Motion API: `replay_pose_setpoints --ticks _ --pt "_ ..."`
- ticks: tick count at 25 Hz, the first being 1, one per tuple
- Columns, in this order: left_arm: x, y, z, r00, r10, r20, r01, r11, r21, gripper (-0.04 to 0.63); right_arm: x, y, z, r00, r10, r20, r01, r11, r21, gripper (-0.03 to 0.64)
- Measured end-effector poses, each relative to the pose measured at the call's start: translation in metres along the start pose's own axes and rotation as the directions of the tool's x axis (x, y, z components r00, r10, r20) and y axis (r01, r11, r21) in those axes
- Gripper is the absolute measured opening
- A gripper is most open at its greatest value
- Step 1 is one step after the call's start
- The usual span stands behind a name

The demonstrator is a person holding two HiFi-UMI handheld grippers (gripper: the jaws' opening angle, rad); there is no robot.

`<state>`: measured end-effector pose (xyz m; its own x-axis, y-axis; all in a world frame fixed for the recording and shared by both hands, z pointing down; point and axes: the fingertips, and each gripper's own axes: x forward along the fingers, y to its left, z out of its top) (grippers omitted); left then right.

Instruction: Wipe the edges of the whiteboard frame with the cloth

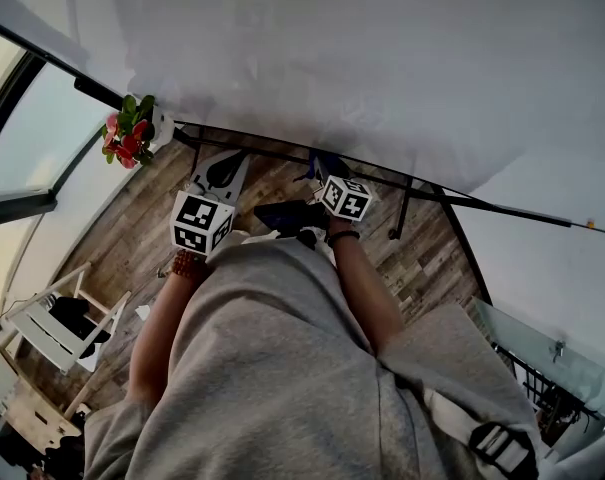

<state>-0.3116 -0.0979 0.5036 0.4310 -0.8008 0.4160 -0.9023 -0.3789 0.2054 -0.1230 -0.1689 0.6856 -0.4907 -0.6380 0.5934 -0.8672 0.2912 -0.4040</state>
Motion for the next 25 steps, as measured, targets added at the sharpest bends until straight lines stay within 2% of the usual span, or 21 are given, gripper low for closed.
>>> replay_pose_setpoints --ticks 8,19,25 --pt "-0.009 0.006 -0.005 1.000 -0.024 -0.010 0.024 1.000 -0.010 0.011 0.009 0.017 0.000 1.000 0.020 -0.010 -0.020 1.000 0.003 0.144" --pt "-0.031 0.024 -0.012 1.000 -0.010 -0.003 0.010 1.000 -0.025 0.009 0.025 0.049 -0.007 0.999 0.052 -0.016 -0.052 0.999 0.013 0.144" --pt "-0.042 0.032 -0.016 1.000 -0.001 -0.003 0.001 0.999 -0.034 0.009 0.030 0.056 -0.006 0.999 0.047 -0.002 -0.047 0.997 0.067 0.144"
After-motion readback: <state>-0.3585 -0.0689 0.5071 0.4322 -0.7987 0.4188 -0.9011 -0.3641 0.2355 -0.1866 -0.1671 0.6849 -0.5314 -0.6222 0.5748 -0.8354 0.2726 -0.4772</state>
